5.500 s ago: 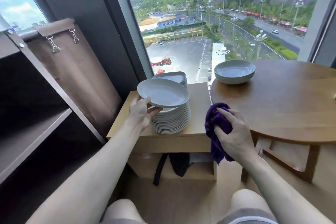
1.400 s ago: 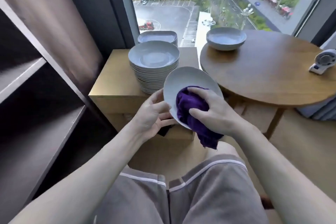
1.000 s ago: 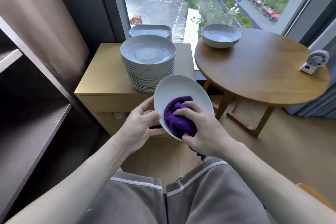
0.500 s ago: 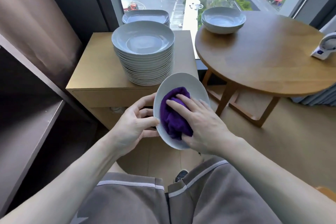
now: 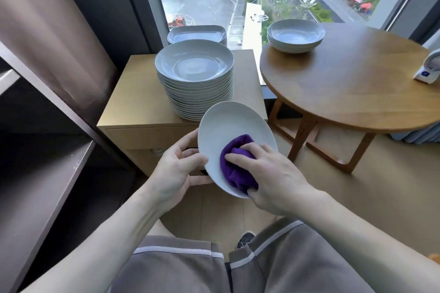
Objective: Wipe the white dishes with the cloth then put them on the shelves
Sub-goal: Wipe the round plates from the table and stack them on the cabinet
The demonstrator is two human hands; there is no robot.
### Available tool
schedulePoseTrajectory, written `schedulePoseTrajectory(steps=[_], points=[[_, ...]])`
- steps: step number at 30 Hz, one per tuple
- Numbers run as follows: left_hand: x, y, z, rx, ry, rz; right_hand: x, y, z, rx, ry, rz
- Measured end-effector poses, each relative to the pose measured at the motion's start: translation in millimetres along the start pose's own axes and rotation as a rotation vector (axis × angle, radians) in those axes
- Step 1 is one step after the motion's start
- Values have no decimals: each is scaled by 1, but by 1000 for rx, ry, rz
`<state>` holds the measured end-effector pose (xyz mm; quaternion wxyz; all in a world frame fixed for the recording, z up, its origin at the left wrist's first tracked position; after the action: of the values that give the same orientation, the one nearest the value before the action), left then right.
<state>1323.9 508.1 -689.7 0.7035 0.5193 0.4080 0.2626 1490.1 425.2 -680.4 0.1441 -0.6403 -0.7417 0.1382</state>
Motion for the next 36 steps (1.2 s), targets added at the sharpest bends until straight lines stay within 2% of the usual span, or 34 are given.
schedulePoseTrajectory(steps=[4, 8, 12, 15, 19, 25, 29, 36], points=[[-1, -2, 4, 6, -49, -10, -2, -16, -1, -10, 9, -131], [-5, -6, 17, 20, -151, -25, -2, -17, -14, 43, 152, -193], [-8, -7, 23, 15, -236, -35, 0, -11, -21, 8, 279, -171], [-8, -7, 22, 25, -237, -29, 2, -2, -23, -35, 309, -57], [-10, -10, 23, 30, -194, -14, 3, 14, -19, -106, 251, 147], [-9, -4, 10, -4, -112, 24, 2, 23, -11, -57, 101, 261], [-4, 3, -6, -24, -54, 45, -3, 11, -5, 104, 64, 221], [2, 0, -7, -42, -55, 3, -4, -19, 4, 43, 17, -63]])
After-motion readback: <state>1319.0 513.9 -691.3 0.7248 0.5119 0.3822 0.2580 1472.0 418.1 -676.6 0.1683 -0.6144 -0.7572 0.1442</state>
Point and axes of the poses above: each hand's wrist, its own x-axis towards the middle knuckle, its own z-axis out of the palm, y = z × x, the point moved 6 cm from there along x, towards the middle knuckle, and after that the axes turned 6 degrees about x, right-handed, at the moved point
